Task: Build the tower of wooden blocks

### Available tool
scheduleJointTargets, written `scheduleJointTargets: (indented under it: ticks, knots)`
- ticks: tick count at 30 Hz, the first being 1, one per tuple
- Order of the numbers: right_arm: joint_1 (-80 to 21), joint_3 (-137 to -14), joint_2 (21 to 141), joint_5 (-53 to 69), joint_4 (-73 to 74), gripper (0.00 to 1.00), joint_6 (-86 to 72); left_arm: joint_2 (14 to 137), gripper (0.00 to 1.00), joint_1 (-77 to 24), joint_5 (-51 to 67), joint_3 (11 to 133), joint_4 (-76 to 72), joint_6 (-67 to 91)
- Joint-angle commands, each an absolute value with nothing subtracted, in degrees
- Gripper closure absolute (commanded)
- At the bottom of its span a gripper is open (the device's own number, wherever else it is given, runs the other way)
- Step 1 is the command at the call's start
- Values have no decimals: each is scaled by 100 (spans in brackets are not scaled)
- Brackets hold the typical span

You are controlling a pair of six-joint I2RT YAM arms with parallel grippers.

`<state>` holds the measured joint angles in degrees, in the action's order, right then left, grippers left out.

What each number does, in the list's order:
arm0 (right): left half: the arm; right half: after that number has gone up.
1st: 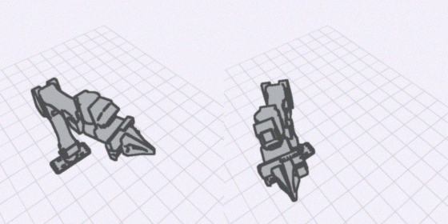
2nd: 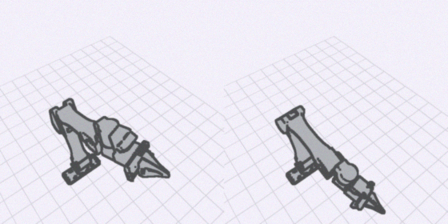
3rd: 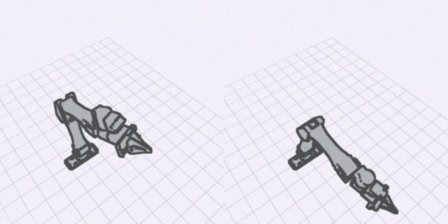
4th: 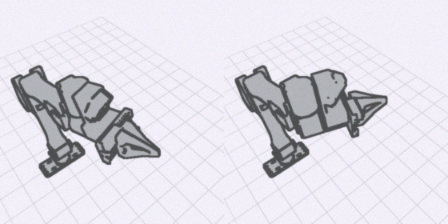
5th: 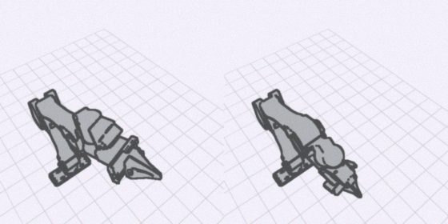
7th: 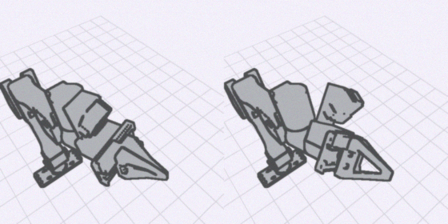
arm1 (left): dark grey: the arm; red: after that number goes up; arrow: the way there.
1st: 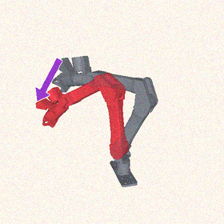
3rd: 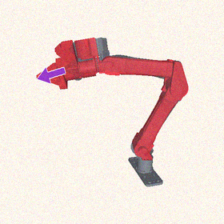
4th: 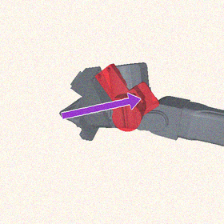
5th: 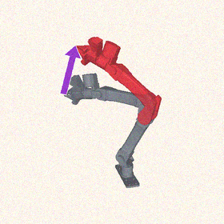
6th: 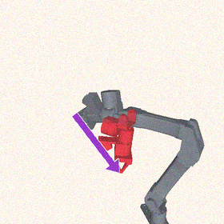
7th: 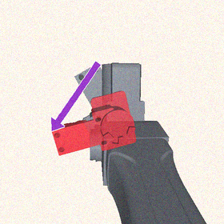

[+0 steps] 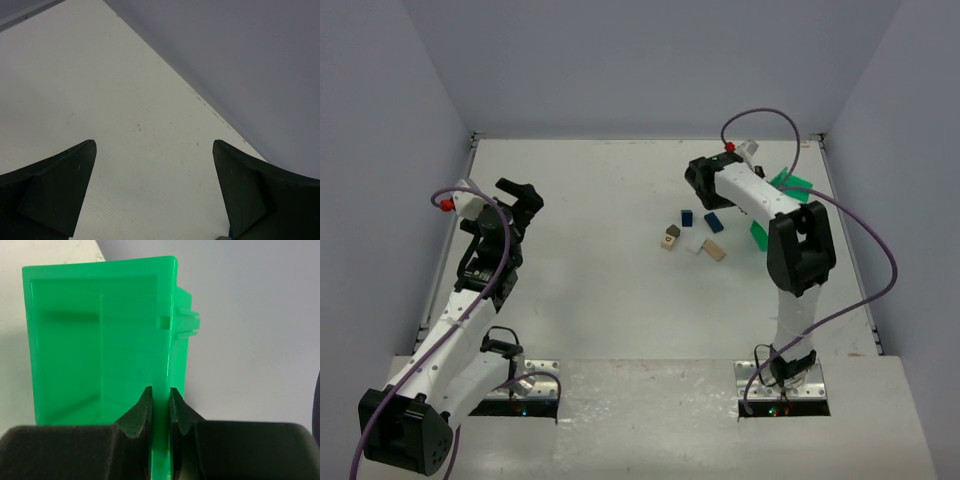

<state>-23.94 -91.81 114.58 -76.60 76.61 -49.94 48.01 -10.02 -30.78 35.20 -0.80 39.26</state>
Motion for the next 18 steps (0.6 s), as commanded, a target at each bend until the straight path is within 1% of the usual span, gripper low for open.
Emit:
scheduleJointTargets:
  ticks: [1, 2, 4, 6, 7, 8, 10, 14, 18]
  knots:
    - [-1721, -9190, 11031, -7034, 7685, 100, -5073, 4820, 0, -932, -2997, 3549, -380, 3835]
    - [-1557, -9021, 10882, -6702, 7091, 100, -4623, 4837, 0, -932, -2997, 3551, -387, 3832]
    - [-1394, -8244, 10261, -5326, 5028, 100, -3285, 4872, 0, -932, -3012, 3580, -379, 3817]
    - [-1181, -7656, 9691, -3748, 3544, 100, -2757, 4904, 0, -932, -2997, 3605, -359, 3806]
    - [-1049, -7485, 9482, -3180, 3052, 100, -2711, 4904, 0, -932, -2997, 3617, -346, 3806]
    - [-968, -7418, 9374, -2919, 2752, 100, -2698, 4904, 0, -932, -2997, 3621, -343, 3806]
    - [-854, -7549, 9385, -2869, 2552, 100, -2761, 4900, 0, -932, -2997, 3612, -343, 3797]
    - [-559, -8063, 9723, -2732, 2531, 100, -2764, 4869, 0, -932, -2978, 3585, -389, 3770]
    - [-89, -8410, 10133, -2329, 2477, 100, -2989, 4872, 0, -932, -2913, 3539, -480, 3750]
